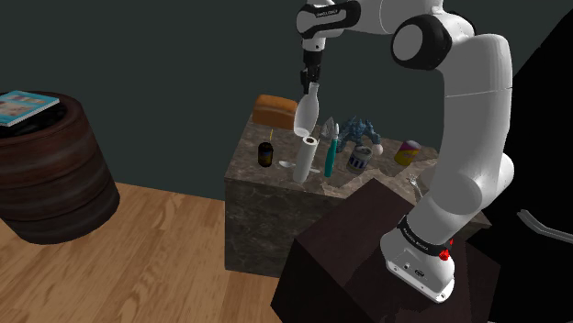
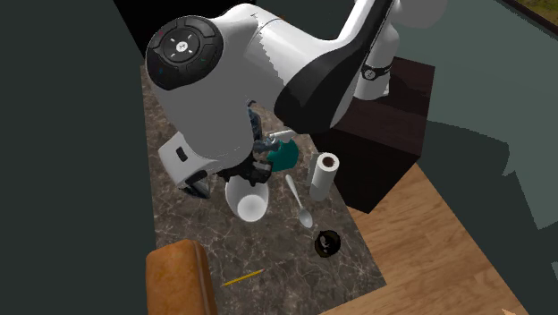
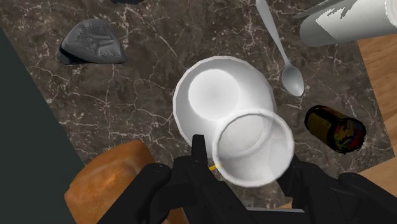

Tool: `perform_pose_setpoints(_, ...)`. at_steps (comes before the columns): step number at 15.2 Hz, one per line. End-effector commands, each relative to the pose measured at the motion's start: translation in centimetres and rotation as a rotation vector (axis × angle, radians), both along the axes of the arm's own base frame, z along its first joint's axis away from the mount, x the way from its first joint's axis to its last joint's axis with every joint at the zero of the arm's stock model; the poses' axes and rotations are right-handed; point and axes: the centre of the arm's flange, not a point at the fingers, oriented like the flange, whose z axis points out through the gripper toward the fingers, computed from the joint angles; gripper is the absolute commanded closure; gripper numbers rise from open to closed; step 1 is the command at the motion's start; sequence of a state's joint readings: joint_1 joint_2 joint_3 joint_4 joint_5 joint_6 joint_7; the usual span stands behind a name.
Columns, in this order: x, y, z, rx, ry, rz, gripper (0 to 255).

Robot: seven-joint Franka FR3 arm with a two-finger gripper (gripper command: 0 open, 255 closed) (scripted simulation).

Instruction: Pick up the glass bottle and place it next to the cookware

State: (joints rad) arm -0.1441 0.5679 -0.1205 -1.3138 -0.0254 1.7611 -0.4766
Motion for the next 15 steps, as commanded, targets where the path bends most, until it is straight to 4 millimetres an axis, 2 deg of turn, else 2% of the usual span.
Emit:
perform_pose_setpoints(1,0.0,-0.1,1.1,0.0,0.0,0.0,255)
perform_pose_setpoints(15,0.0,-0.1,8.5,0.0,0.0,0.0,255)
